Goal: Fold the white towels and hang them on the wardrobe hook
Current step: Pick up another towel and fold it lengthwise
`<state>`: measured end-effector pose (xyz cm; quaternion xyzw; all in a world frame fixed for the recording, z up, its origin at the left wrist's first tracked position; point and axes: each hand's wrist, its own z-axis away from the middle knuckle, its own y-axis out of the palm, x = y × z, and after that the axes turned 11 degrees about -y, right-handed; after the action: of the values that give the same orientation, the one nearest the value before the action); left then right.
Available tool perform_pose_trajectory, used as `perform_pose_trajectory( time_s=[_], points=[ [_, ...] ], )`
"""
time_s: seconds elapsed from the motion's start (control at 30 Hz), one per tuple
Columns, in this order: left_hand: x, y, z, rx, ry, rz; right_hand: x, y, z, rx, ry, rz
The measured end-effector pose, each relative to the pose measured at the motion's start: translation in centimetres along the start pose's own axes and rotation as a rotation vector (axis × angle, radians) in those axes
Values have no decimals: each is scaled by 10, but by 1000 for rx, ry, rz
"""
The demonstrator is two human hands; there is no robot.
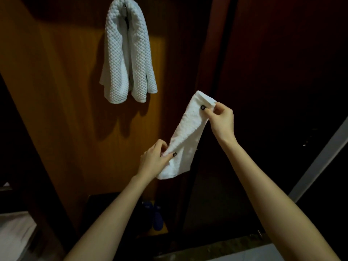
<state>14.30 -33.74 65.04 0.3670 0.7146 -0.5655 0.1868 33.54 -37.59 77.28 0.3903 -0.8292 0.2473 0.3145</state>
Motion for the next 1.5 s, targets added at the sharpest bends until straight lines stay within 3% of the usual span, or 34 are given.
perform_pose_trajectory(
  time_s=[0.17, 0.4, 0.5, 0.67, 0.87, 1.07, 1.27, 1.37, 1.5],
  points=[
    [-39, -16, -18, 131, 78, 604, -3, 7, 17, 281, -67, -13],
    [-53, -16, -21, 202, 25, 941, -9, 9, 43, 436, -52, 40],
    [-55, -16, -16, 239, 9, 962, -7, 6, 46, 455, -26, 49],
    [-66, -23, -13, 292, 37, 983, -6, 9, 52, 305, 35, -113],
    [-72, -24, -14, 160, 48, 931, -4, 16, 54, 176, 45, -160],
    [-72, -35, -15, 268, 55, 956, 1, 7, 44, 218, 93, -278],
    [-70, -28, -9, 331, 153, 853, 6, 9, 29, 105, 109, -321],
    [-67, -19, 0, 335, 207, 795, 4, 8, 23, 65, 159, -292],
    [-75, -23, 2, 146, 173, 726, 0, 5, 28, 122, 145, -42]
  ],
)
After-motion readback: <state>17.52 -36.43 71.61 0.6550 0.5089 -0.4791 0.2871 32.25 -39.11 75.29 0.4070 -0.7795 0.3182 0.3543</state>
